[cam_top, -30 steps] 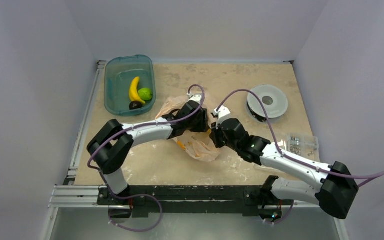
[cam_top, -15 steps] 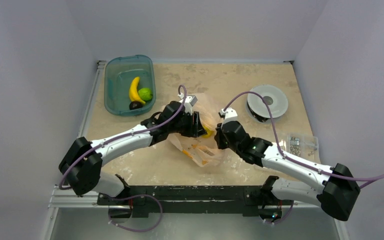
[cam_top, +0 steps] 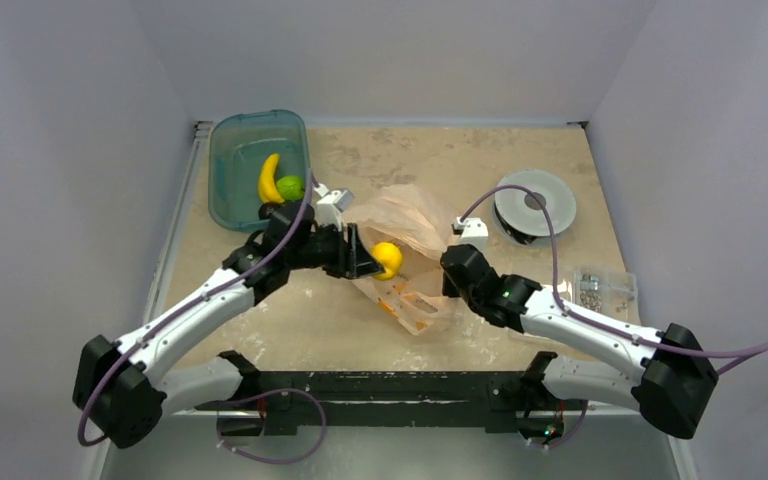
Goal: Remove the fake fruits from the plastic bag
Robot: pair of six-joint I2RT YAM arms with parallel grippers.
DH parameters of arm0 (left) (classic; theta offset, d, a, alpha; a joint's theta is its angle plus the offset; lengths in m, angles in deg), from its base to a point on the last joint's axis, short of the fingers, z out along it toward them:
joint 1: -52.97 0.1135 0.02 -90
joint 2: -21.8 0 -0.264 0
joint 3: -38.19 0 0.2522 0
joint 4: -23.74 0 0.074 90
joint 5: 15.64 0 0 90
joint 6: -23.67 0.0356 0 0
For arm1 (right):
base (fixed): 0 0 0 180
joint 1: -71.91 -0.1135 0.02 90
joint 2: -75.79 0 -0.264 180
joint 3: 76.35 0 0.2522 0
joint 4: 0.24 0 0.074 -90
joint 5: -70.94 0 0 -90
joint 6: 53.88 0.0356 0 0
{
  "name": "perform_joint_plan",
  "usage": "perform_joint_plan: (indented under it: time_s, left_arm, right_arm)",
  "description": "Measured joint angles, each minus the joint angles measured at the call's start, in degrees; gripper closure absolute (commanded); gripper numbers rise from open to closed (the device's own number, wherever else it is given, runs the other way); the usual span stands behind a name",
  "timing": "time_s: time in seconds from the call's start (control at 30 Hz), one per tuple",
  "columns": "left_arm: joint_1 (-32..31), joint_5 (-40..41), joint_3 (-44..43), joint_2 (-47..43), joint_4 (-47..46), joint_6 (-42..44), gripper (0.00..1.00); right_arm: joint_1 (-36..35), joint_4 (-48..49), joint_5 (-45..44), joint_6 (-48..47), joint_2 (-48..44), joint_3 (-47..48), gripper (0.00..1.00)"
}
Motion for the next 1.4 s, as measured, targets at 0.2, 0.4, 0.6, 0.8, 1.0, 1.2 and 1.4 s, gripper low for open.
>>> perform_joint_plan:
  time_s: [0.2, 0.4, 0.6, 0.8, 1.0, 1.2, 1.4]
  left_arm:
    - [8.2, 7.8, -7.6, -8.4, 16.2, 6.4, 1.00]
    - [18.3, 22.5, -20.8, -7.2, 28.8, 11.1, 1.00]
    - [25.3, 26.0, -34.6, 6.5, 35.3, 11.7, 1.00]
    - [32.4, 15.4, -39.3, 16.1, 36.6, 14.1, 1.00]
    - [33.4, 7.9, -32.4, 10.9, 34.4, 14.5, 1.00]
    - [40.0, 5.9, -31.7, 5.9, 30.8, 12.2, 0.90]
    - [39.9, 0.7, -23.8, 5.7, 24.3, 7.6, 0.47]
  right_arm:
    - [0.0, -3.6, -5.0, 3.2, 0.0, 0.0, 1.00]
    - [0.0, -2.6, -5.5, 3.3, -0.4, 0.0, 1.00]
    - [-0.3, -0.9, -4.5, 2.0, 1.1, 3.2, 1.00]
    - [-0.3, -1.0, -5.7, 1.0, 1.6, 4.7, 1.00]
    - [-0.2, -3.4, -9.6, 1.7, 5.0, 8.3, 1.00]
    - [0.4, -7.0, -13.5, 3.0, 8.9, 10.6, 1.00]
    - [0.4, -6.8, -13.2, 2.7, 7.0, 10.2, 1.00]
